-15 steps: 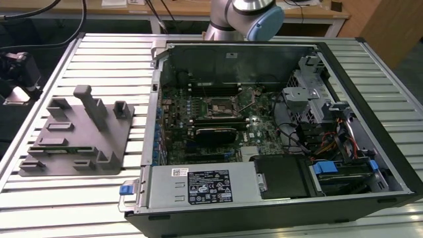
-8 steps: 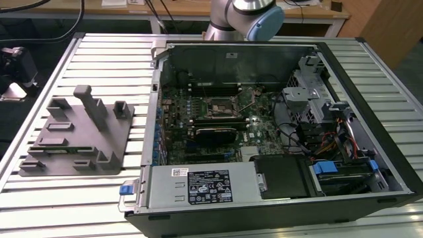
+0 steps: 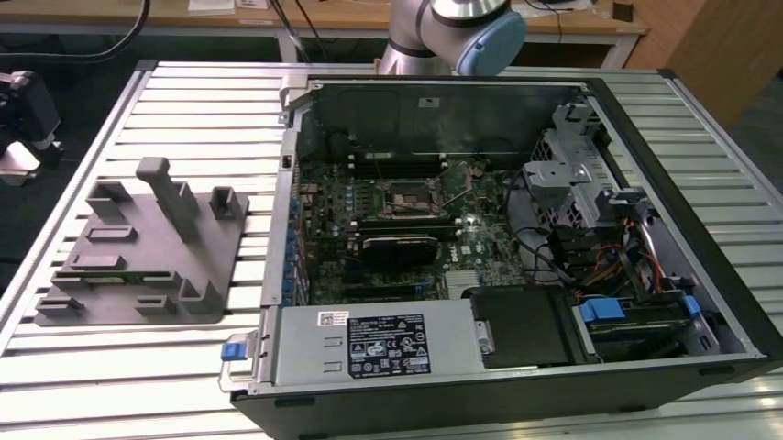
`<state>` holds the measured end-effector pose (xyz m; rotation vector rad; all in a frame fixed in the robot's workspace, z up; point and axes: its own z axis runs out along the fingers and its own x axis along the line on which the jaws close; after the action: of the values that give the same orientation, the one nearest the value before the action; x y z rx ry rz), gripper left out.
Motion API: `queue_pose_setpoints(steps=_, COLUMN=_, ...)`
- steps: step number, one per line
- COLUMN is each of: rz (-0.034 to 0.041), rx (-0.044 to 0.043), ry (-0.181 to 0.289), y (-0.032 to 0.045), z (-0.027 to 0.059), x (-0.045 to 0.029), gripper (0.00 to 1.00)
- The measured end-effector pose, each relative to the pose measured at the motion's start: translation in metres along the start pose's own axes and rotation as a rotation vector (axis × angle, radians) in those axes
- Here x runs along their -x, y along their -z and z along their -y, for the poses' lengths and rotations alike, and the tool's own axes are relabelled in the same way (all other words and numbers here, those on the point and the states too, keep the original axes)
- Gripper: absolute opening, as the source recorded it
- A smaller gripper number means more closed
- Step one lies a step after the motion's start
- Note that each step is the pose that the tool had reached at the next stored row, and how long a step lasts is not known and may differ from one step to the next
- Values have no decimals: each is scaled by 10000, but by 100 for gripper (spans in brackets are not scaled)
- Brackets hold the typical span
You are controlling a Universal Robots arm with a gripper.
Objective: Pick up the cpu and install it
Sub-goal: 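Pick up the cpu and move it towards the insertion slot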
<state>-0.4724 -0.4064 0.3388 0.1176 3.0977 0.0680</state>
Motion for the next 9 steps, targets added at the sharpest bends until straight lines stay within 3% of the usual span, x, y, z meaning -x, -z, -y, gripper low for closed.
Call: queue_pose_setpoints(steps=9, rz=2, rx=1, ry=0, y=238, z=-11, x=9, gripper=55)
